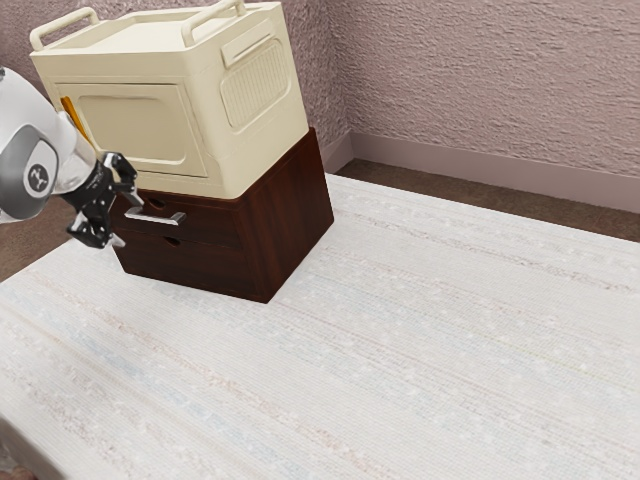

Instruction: Pull the drawer handle with one arm to open the drawer

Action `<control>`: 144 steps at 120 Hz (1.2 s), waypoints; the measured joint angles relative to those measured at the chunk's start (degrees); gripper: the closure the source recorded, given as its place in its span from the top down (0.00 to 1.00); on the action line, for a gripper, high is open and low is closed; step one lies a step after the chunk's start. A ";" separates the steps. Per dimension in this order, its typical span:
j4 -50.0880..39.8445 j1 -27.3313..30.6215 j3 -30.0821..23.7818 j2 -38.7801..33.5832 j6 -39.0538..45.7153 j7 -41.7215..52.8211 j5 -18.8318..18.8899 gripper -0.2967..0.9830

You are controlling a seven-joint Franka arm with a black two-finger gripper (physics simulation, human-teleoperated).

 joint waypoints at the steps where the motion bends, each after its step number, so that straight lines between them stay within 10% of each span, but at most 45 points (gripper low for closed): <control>1: 0.04 -0.02 0.00 0.05 0.04 0.00 -0.03 0.63; 144: 2.48 0.31 -0.09 5.56 1.66 -0.08 -1.83 0.58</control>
